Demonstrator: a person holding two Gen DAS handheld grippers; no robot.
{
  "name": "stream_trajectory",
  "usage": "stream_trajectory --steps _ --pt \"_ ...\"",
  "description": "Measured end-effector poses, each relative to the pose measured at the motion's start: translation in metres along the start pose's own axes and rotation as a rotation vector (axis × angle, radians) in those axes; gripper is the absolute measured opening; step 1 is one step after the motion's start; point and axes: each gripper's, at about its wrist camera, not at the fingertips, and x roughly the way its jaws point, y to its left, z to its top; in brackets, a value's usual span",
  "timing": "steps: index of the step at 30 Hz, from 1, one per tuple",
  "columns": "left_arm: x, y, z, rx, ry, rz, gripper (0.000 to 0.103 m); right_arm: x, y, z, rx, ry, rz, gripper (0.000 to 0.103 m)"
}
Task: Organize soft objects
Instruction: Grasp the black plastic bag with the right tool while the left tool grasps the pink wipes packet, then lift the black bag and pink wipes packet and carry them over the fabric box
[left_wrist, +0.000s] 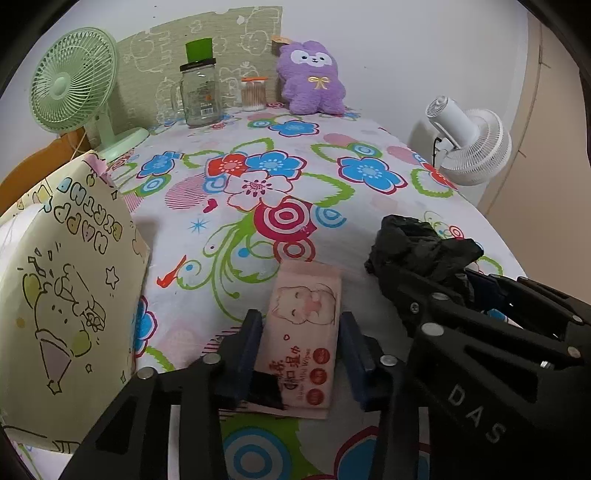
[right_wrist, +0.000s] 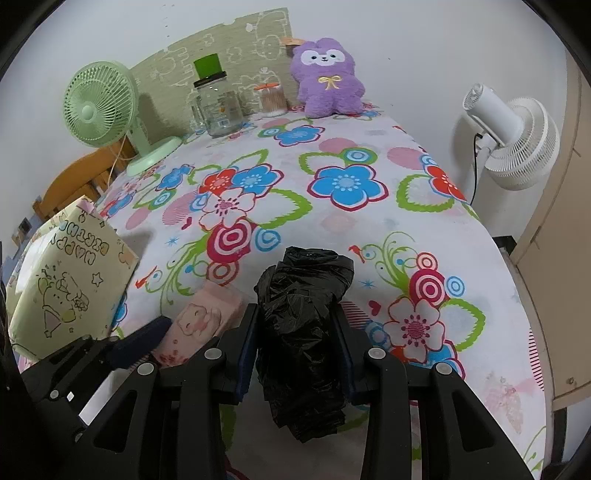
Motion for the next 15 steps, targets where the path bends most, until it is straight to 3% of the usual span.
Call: stream_trajectory --steps 8,15 --pt "-0.007 0.002 -0.003 -0.006 0.004 -0.001 0.039 -0.010 0.010 -0.003 -0.020 -0.011 -0.010 0.041" --pt "-0.029 0.003 -0.006 -0.004 -0.049 -0.001 0.039 -0.023 0.021 -0.007 -0.038 -0.033 -0.010 0.041"
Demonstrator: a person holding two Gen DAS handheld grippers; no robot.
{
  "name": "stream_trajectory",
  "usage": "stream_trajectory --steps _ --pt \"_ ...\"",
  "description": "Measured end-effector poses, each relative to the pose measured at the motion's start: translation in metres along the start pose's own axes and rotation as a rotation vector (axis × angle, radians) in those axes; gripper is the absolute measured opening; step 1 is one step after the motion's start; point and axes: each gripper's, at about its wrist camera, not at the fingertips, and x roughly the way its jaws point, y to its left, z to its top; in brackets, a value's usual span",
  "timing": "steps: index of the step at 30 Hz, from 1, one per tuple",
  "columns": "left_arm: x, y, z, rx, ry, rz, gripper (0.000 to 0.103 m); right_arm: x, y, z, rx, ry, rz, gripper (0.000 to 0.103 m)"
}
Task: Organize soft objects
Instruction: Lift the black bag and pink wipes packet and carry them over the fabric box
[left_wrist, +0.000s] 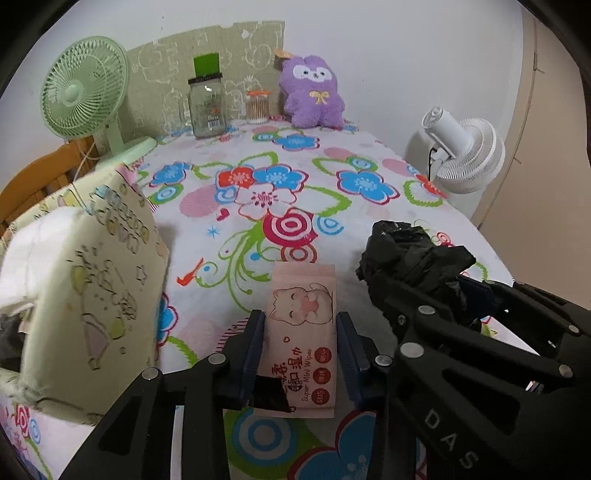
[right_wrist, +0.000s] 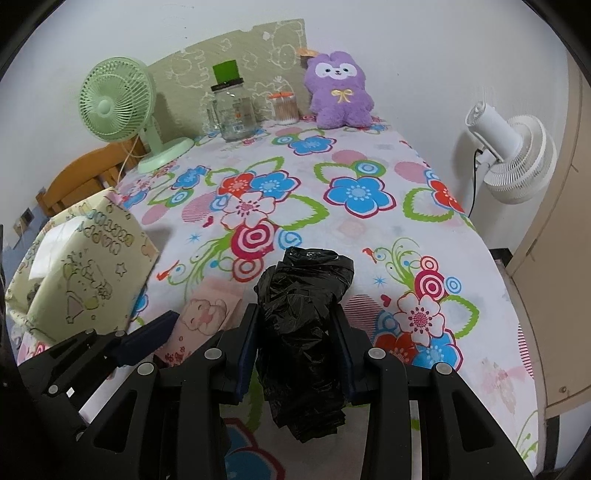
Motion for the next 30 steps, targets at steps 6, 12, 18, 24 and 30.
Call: stream_trajectory --steps 6,12,18,24,30 --pt "-0.017 0.000 0.000 0.003 -0.030 0.011 0.039 -0.017 0.007 0.000 -0.009 -0.032 -0.004 0.041" --pt "-0.033 0.001 0.000 0.009 -0.049 0.017 0.039 -0.036 0.015 0.001 -0.022 -0.059 -0.020 0.041" --pt "-0.050 0.003 0.000 0.010 -0.075 0.014 0.039 -0.052 0.020 0.001 -0.034 -0.087 -0.030 0.041" --pt "-0.065 0.004 0.001 0.019 -0.107 0.024 0.039 -0.069 0.027 0.003 -0.048 -0.119 -0.045 0.041" --pt "-0.081 0.005 0.004 0.032 -0.142 0.030 0.039 -0.085 0.034 0.005 -0.054 -0.153 -0.051 0.041"
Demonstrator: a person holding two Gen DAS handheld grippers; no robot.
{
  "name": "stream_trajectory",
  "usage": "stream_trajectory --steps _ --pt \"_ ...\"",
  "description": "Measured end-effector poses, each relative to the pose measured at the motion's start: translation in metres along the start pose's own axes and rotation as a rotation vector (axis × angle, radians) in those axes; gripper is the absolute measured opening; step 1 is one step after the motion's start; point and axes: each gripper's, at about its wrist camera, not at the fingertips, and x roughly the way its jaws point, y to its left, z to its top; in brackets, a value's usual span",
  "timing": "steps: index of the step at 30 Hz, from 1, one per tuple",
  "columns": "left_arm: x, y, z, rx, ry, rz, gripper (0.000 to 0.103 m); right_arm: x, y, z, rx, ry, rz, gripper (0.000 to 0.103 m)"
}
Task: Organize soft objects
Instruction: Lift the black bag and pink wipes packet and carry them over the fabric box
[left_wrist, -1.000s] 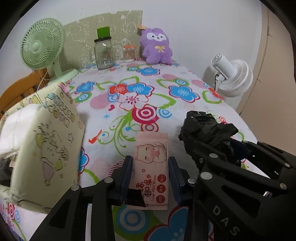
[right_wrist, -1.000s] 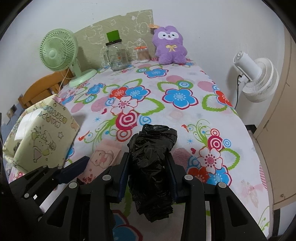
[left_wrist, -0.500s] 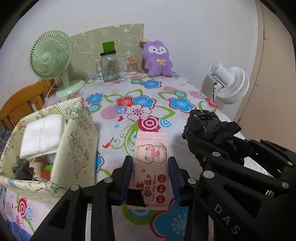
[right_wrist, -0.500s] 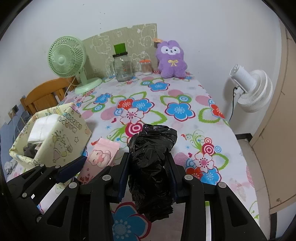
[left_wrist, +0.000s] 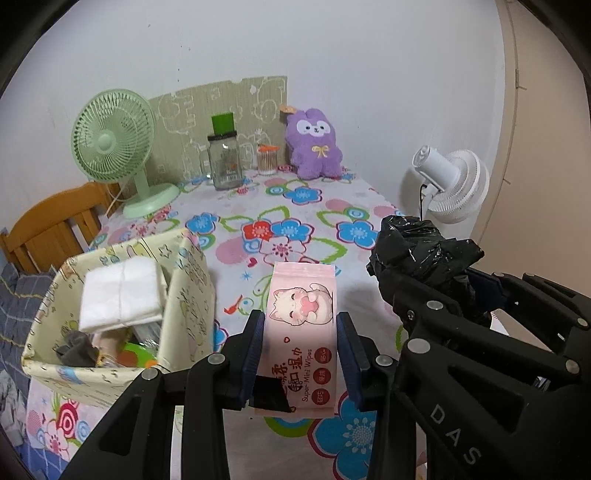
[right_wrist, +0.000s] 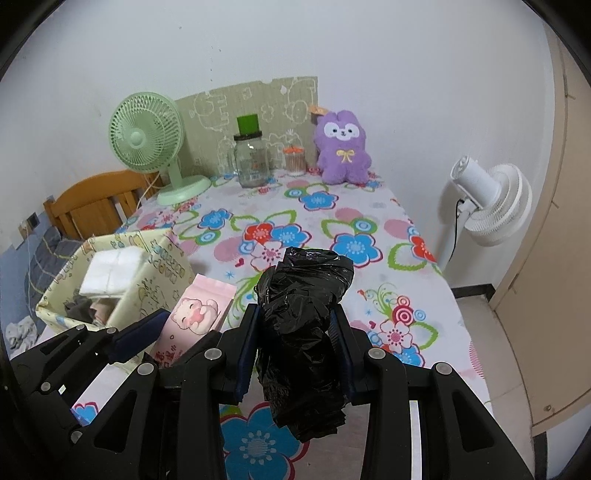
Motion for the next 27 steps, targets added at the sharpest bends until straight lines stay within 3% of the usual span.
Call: stream_trajectory --steps 10,27 --pt "-0.015 0.003 0.011 0.027 -0.044 -0.007 0.039 -0.019 0.008 0.011 -0.014 -0.038 -0.018 0.041" --pt "-0.019 0.034 0.025 0.024 -0.073 0.024 0.040 -0.012 0.040 0.034 -0.054 -0.065 0.028 0.041"
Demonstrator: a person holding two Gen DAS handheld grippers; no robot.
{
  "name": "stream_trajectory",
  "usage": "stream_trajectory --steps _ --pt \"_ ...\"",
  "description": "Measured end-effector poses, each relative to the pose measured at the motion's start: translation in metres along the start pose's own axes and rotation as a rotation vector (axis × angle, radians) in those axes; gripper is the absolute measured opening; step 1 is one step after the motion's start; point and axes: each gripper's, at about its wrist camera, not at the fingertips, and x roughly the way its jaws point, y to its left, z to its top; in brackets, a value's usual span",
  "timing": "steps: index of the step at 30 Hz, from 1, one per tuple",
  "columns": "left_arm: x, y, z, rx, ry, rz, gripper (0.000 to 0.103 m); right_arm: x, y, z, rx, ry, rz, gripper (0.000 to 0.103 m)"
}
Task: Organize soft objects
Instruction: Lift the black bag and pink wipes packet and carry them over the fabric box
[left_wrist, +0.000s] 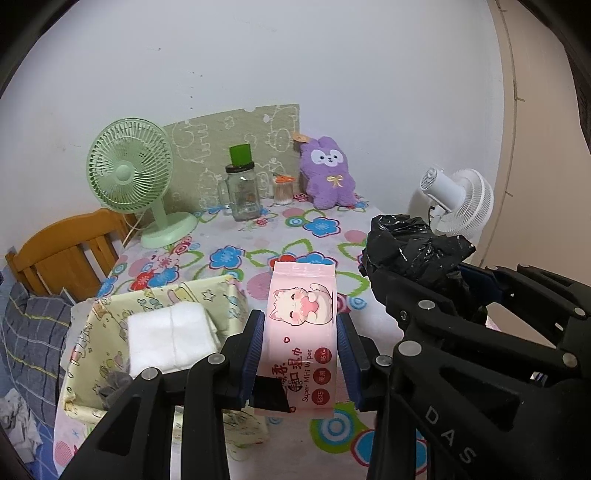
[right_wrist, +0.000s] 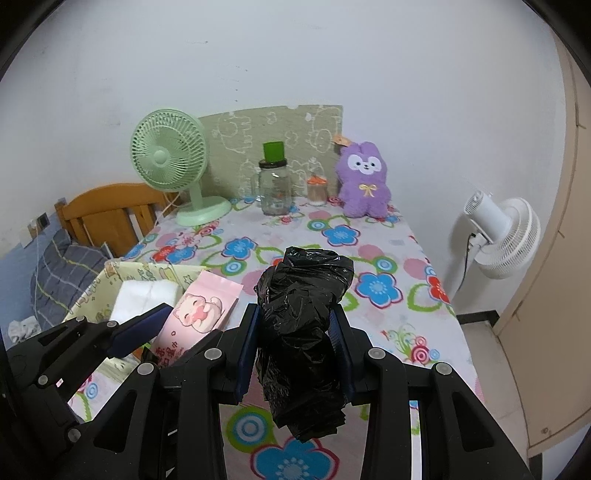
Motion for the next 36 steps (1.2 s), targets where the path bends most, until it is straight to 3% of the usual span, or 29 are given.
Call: stream_trajectory --steps 16,36 --pt "0.004 0.046 0.006 -0.028 0.001 0.044 0.040 0.021 0.042 0.021 -0.024 -0.007 0.078 0.041" --pt "0.024 0.108 -0.008 -0.086 0.051 0.119 0.040 0.061 0.097 0.025 -0.090 0.050 0.188 0.041"
